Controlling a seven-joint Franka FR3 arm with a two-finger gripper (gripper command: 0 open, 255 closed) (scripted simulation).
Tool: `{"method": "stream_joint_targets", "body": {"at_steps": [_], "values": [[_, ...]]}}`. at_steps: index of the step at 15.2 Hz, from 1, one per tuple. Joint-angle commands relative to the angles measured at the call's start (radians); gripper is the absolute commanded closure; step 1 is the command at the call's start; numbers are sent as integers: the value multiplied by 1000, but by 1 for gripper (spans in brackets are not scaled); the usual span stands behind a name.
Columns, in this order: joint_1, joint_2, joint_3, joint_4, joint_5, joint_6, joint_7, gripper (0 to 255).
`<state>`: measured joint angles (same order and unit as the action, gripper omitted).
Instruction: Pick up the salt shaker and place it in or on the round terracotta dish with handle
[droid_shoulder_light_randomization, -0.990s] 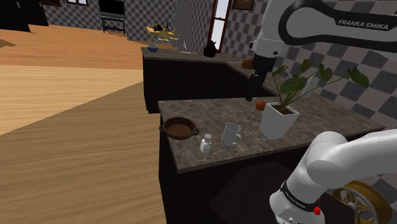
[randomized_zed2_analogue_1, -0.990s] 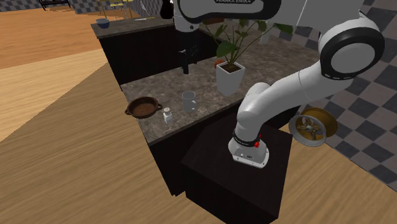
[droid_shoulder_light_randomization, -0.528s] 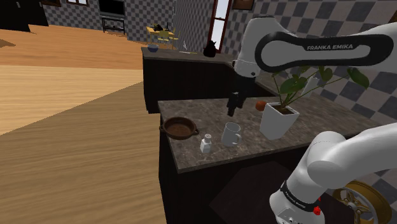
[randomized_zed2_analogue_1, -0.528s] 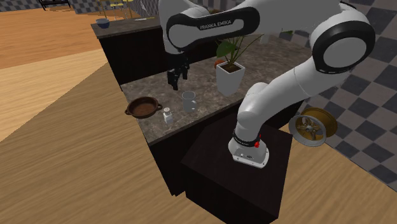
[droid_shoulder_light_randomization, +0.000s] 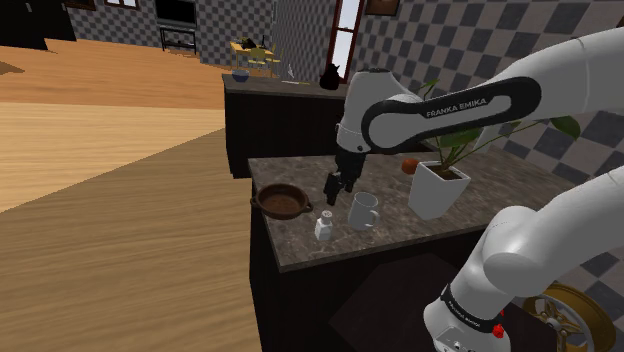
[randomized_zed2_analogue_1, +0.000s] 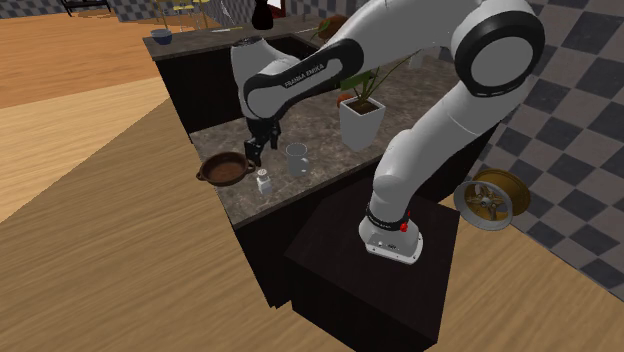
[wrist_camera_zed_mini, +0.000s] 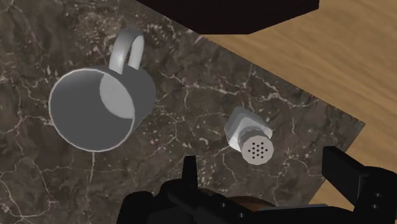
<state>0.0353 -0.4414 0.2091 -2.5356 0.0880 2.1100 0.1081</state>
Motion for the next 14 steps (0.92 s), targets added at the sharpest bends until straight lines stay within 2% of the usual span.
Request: {"method": "stream_joint_targets", "body": {"at_steps": [1, 9, 14], "values": [[0, 60, 21, -3, 1, 71, 30, 0], [-4, 156, 40, -48, -9, 214, 53, 0], [-4, 162, 41, -52, -10, 223, 54, 0]]}}
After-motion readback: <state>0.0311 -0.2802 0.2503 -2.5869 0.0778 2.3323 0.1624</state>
